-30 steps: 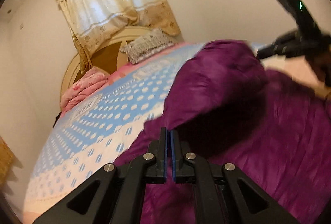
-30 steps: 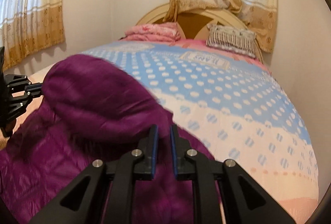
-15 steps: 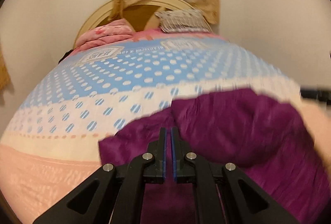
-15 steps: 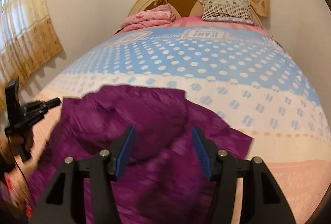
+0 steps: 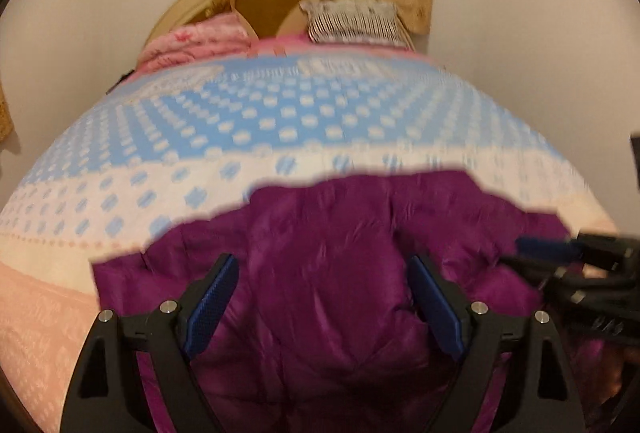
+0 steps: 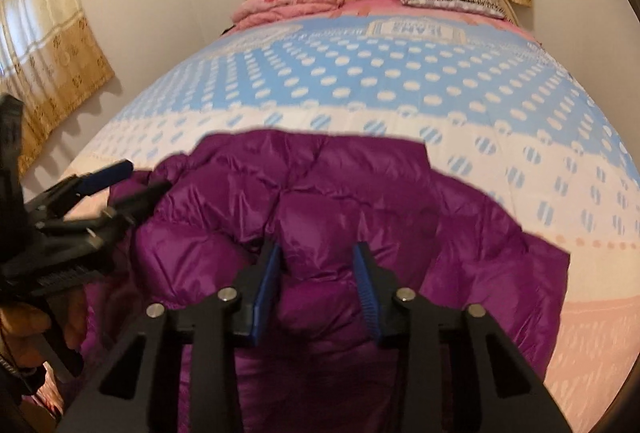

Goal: Fold large clothes

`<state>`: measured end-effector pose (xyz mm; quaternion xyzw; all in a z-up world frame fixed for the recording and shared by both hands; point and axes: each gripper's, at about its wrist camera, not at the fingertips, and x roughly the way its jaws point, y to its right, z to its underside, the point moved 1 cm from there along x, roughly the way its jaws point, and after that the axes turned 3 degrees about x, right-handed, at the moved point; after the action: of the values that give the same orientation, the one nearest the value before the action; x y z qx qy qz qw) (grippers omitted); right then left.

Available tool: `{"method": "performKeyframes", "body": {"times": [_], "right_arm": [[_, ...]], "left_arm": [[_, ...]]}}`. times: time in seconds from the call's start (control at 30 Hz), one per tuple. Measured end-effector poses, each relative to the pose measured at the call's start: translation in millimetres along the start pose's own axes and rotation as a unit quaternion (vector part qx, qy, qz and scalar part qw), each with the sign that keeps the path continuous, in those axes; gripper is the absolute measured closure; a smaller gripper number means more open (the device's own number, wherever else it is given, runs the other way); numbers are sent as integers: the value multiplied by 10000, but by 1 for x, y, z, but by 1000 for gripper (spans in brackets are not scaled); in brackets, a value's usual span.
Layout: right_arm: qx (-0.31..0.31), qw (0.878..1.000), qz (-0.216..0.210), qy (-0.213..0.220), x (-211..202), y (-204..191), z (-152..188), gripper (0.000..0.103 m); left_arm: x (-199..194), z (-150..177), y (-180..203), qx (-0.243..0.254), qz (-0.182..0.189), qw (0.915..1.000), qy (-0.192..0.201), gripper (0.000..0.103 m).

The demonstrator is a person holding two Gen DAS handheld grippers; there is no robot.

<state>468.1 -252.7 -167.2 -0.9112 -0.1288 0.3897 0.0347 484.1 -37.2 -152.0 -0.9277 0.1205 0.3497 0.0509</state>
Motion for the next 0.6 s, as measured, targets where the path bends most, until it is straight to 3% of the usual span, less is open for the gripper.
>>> {"method": "performKeyframes", "body": {"times": [0.17, 0.43, 0.6], "right_arm": [[22, 9999, -7, -127, 8, 3, 15, 62], [-187, 9995, 144, -203, 20, -2, 36, 63], [-235, 9993, 275, -47, 22, -5, 44, 63]], "left_arm": [[24, 30, 2, 27, -68, 9995, -317, 16], [30, 39, -3, -111, 203, 9991, -358, 12], [33, 42, -1, -91, 185, 9989, -410, 8]]}}
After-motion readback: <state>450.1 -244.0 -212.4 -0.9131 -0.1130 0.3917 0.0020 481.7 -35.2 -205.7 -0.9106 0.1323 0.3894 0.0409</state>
